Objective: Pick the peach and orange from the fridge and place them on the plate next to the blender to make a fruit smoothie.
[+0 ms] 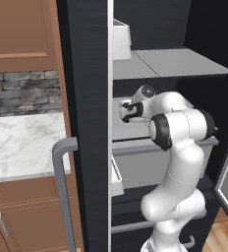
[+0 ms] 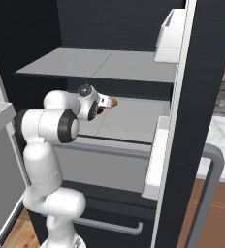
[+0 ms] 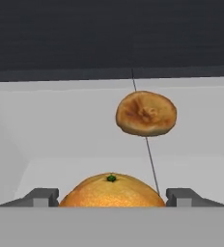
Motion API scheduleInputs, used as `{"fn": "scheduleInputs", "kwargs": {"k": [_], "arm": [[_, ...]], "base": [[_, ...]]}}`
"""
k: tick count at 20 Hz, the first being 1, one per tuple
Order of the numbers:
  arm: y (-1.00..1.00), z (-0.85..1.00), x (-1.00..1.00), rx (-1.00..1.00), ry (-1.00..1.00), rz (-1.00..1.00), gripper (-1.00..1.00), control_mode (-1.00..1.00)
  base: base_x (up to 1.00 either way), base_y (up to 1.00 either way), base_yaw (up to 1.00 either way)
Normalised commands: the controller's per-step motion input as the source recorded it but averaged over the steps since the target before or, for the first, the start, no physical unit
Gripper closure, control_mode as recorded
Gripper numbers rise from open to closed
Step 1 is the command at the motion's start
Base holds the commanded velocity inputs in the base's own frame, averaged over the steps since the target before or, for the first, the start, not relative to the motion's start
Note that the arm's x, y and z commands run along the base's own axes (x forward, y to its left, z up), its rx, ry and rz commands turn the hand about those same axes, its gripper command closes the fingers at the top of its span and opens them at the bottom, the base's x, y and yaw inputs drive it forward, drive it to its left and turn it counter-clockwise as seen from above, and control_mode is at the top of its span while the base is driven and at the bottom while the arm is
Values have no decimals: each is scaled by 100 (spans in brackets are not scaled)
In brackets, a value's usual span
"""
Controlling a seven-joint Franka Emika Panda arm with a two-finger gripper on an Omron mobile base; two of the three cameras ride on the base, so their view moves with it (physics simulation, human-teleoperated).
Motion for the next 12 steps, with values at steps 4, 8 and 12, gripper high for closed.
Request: {"fn": "scheduleInputs", "kwargs": {"k": [4, 8, 12], "arm": [[0, 34, -99, 0, -28, 0, 100, -100], [0, 82, -100, 0, -21, 0, 100, -100], [0, 100, -100, 0, -3, 0, 100, -100]], "base": [[0, 0, 0], [0, 0, 0], [0, 0, 0]]}}
